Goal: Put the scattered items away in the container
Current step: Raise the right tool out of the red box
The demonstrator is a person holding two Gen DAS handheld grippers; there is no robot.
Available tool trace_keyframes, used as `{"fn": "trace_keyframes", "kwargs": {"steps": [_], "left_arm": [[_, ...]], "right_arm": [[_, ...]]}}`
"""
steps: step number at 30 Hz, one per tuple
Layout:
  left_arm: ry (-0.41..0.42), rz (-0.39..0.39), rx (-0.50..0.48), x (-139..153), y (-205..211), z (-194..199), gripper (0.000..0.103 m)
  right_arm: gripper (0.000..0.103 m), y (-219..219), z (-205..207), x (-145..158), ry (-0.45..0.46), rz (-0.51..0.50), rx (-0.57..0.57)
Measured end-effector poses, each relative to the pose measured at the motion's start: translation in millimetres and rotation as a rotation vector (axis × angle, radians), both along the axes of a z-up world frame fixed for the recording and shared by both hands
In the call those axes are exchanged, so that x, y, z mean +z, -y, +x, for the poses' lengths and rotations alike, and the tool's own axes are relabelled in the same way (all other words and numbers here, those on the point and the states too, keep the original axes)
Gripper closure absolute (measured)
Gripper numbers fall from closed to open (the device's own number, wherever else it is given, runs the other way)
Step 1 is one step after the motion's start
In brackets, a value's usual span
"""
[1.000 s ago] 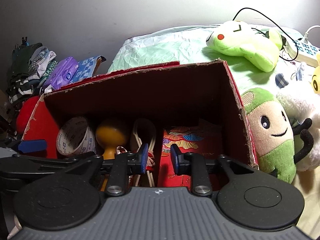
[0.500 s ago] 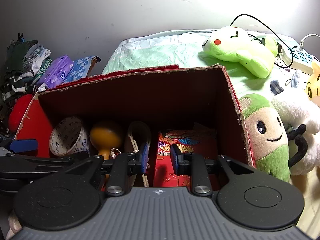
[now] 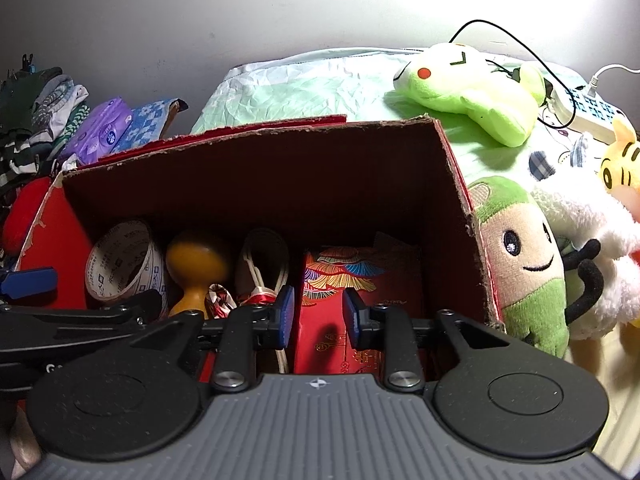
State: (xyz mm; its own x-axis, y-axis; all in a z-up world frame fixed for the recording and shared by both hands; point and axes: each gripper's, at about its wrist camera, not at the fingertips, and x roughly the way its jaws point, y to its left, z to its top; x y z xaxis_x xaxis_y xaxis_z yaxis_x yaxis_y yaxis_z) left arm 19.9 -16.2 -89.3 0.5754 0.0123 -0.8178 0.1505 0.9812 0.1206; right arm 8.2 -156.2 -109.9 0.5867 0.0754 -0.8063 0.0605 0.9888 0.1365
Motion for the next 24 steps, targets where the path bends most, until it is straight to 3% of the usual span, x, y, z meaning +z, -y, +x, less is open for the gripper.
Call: {"fn": "trace_keyframes", "kwargs": {"steps": [8, 15, 24], "left_arm": [[0.009, -0.023, 0.005, 1, -2, -1, 0.001], [0.008, -0.039, 0.004, 1, -3, -2, 0.001], [0.003, -0.030, 0.007, 1, 0, -2, 0.001]], "right_arm": [[0.072, -13, -4, 2, 0.019, -0.113, 0.001], [0.072, -10, -2, 0, -0.008, -0.099, -0.005], [0.072, -15, -3, 0, 0.018, -0.154, 0.015]]}}
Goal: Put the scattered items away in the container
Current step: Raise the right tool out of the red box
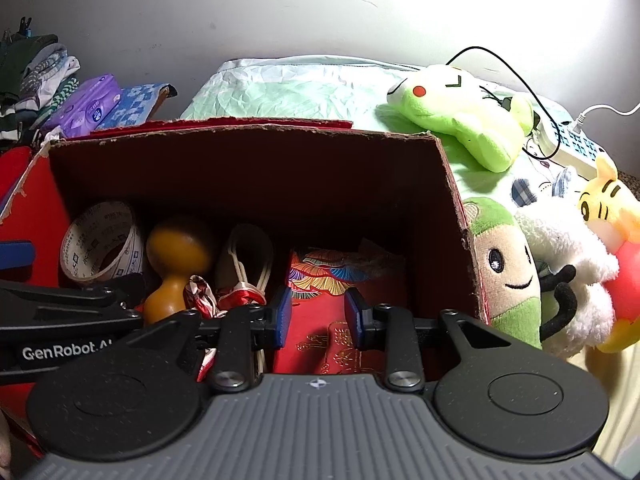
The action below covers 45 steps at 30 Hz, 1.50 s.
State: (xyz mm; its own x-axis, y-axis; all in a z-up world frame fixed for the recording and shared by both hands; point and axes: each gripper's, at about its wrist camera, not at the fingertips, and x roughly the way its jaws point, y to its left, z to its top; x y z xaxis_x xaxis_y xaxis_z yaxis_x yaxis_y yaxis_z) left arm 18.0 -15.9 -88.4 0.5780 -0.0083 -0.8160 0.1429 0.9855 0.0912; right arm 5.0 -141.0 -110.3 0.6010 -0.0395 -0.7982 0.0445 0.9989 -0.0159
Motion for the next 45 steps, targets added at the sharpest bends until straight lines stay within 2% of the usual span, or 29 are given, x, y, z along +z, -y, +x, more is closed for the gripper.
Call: {"fn": "trace_keyframes", "kwargs": {"steps": [12, 16, 22, 24, 26, 30, 33, 38, 40, 43, 45], "left_arm": [[-0.023, 0.007, -0.016, -1, 0, 4, 0.001], [-0.034, 0.023, -0.009, -1, 2, 4, 0.001], [-0.063, -0.028, 0.026, 4, -7, -5, 0.001], [-0.069, -0.044, 0.032, 8, -8, -8, 0.001], [-0.052, -0.025, 0.028, 14, -4, -15, 0.001], [-0.032, 0.032, 0.014, 23, 4, -26, 0.001], [-0.078, 0.030, 0.026, 27, 3, -24, 0.001], [-0.146, 0.024, 0.085, 33, -4, -15, 0.001], [-0.183, 0.011, 0.098, 34, -6, -10, 0.001], [-0.196, 0.058, 0.074, 36, -3, -7, 0.001], [-0.214, 0.048, 0.067, 38, -5, -5, 0.001]], "right_arm": [[0.071, 6, -1, 1, 0.022, 0.051, -0.005], [0.058, 6, -2, 3, 0.018, 0.059, 0.003], [0.058, 14, -16, 8, 0.002, 0.160, -0.021], [0.058, 11, -26, 17, 0.024, 0.166, -0.013], [0.057, 8, -35, 26, 0.055, 0.145, 0.002], [0.054, 6, -44, 36, 0.059, 0.124, 0.012], [0.047, 10, -45, 40, 0.027, 0.127, -0.009], [0.024, 13, -37, 49, -0.018, 0.157, -0.046], [0.023, 7, -33, 55, -0.037, 0.130, -0.038], [0.023, 1, -21, 60, -0.097, 0.091, -0.010], [0.023, 5, -16, 61, -0.139, 0.119, -0.023]]}}
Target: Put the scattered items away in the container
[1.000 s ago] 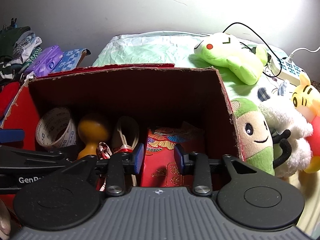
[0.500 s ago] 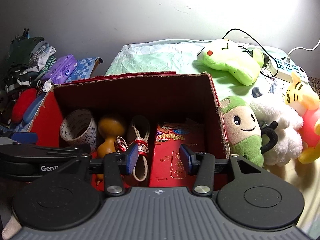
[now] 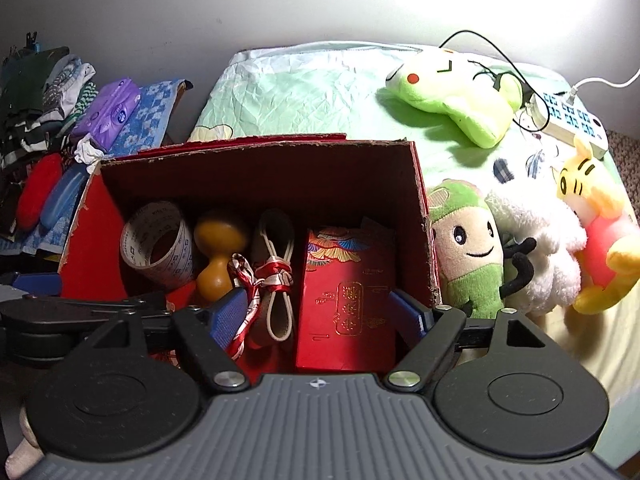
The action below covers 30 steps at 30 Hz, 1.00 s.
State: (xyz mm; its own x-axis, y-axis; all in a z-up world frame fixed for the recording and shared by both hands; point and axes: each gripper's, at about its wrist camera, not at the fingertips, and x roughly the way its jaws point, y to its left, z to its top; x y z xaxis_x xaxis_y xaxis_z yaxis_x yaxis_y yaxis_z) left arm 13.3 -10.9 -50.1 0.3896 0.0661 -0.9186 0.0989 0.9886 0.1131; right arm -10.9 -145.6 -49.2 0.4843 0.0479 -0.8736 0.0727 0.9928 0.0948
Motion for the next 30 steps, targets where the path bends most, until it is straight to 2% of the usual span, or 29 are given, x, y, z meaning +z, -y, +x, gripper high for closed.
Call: {"fn": "trace_keyframes", "kwargs": {"steps": [3, 10, 15, 30], "left_arm": [[-0.016, -0.021, 0.010, 2, -3, 1, 0.001], [-0.090, -0.049, 0.025, -11, -7, -1, 0.001], [-0.079, -0.013, 0.017, -18, -2, -8, 0.001], [-0.082, -0.004, 0.003, -19, 2, -16, 0.001]], "right_arm": [[0.023, 8, 0, 1, -0.010, 0.076, -0.043], [0.023, 6, -3, -7, -0.031, 0.061, -0.037], [0.023, 3, -5, -13, -0.043, 0.044, -0.031], [0.025, 3, -11, -13, -0.059, 0.046, 0.010]]}}
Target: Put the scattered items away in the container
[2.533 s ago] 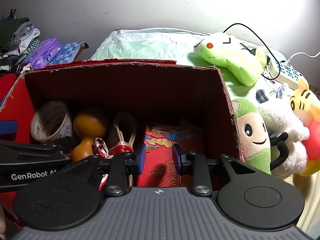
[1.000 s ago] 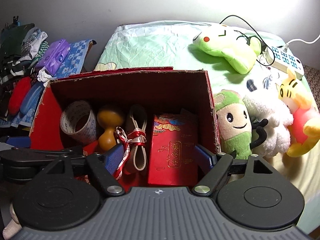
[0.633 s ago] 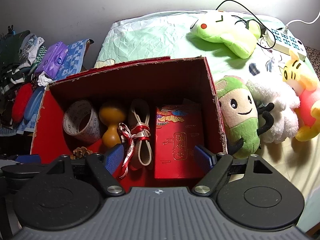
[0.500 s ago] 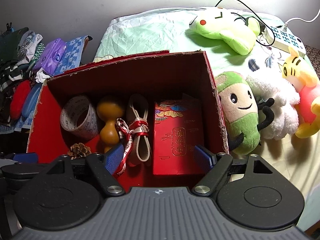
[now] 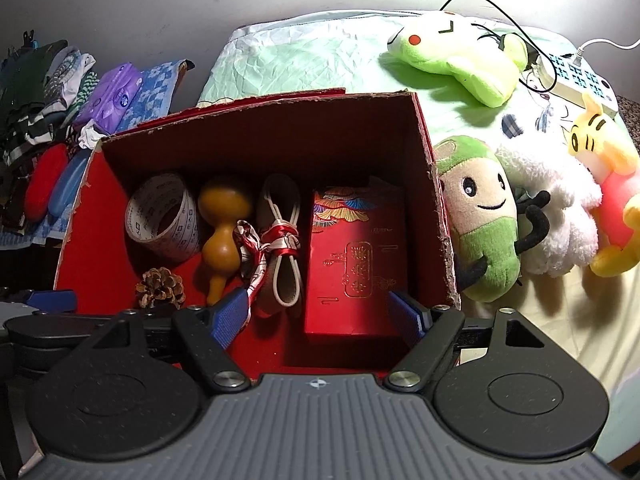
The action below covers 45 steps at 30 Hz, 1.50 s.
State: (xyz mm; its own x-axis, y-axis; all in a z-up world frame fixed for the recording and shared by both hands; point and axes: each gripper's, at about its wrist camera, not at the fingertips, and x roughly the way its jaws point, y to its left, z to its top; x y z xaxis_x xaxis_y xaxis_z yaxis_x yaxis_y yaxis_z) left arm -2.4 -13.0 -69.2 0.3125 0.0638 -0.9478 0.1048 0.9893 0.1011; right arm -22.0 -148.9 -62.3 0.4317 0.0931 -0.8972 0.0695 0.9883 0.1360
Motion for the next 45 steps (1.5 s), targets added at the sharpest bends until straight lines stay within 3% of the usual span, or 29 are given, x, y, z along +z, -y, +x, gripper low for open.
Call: {"fn": "trace_keyframes", "kwargs": {"steps": [8, 20, 31, 45], "left_arm": [[-0.039, -0.007, -0.019, -12, 5, -3, 0.001], [-0.005, 0.018, -0.003, -13, 7, -8, 0.001], [0.035, 0.020, 0.006, -6, 4, -14, 0.001], [0.061, 0.023, 0.021, -8, 6, -16, 0.001]], "right_arm": [[0.025, 4, -1, -3, -0.007, -0.009, 0.009], [0.025, 2, -9, -7, 0.011, -0.042, 0.030], [0.025, 6, -11, -8, 0.028, 0.009, 0.008], [0.025, 2, -13, -1, 0.088, -0.088, 0.053]]}}
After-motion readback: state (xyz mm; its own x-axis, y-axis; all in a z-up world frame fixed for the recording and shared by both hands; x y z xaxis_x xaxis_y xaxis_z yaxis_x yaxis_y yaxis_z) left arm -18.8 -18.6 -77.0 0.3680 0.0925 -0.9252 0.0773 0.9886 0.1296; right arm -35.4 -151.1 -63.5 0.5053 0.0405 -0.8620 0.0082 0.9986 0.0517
